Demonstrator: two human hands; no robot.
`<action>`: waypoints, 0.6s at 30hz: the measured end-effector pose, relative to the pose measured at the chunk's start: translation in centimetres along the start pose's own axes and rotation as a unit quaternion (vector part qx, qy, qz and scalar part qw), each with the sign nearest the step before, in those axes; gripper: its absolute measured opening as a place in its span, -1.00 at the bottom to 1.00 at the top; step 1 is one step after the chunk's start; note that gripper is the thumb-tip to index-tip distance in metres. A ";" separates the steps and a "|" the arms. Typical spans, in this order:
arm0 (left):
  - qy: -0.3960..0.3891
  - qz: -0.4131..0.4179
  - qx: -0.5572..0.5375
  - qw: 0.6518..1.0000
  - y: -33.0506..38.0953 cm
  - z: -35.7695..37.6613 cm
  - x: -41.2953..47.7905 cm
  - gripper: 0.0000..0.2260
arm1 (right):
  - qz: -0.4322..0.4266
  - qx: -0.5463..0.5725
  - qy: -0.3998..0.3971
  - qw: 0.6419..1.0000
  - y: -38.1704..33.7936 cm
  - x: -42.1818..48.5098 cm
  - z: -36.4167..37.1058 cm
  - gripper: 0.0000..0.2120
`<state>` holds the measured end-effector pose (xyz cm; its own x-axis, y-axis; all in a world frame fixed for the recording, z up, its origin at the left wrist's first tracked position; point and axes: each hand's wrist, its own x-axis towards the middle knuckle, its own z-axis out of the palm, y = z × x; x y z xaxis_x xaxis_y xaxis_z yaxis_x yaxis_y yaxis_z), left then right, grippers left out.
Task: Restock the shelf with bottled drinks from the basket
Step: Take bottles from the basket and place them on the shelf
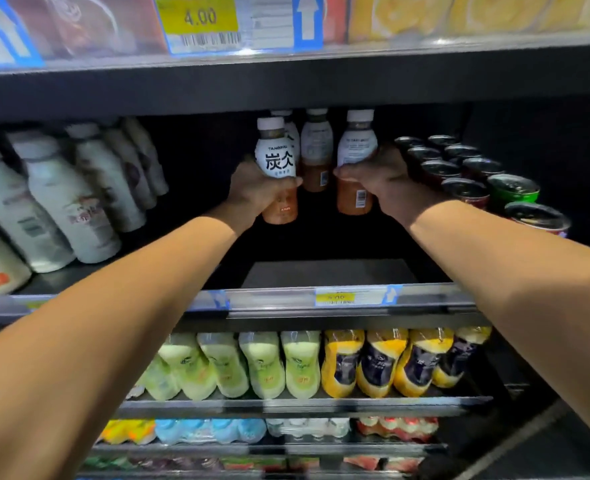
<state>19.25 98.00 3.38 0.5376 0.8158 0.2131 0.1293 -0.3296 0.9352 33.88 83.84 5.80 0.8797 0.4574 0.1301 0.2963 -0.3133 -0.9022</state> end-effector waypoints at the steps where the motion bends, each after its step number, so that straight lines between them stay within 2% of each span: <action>1: 0.002 0.003 0.004 1.000 -0.2 0.0 0.4 -0.56 | -0.005 -0.015 0.003 1.000 0.2 0.4 0.0 -0.31; 5: -0.007 0.008 0.027 1.000 -1.0 0.0 1.9 -0.56 | -0.022 -0.034 0.015 0.999 0.6 1.9 0.4 -0.22; 9: -0.017 0.014 0.052 0.998 -1.4 0.2 3.3 -0.27 | -0.021 -0.037 0.030 0.999 0.9 3.1 1.5 -0.21; 12: -0.035 0.018 0.054 0.998 -1.7 0.7 4.0 -0.42 | -0.029 -0.058 0.033 0.997 0.8 4.2 2.4 -0.24; 18: -0.037 0.019 0.045 0.998 -2.1 1.4 5.2 -0.52 | -0.041 -0.106 0.040 0.993 1.0 6.1 3.0 -0.26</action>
<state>22.93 102.23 2.13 0.6036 0.7656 0.2226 0.1809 -0.4034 0.8970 38.44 88.84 4.50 0.8739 0.4232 0.2393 0.4321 -0.4504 -0.7813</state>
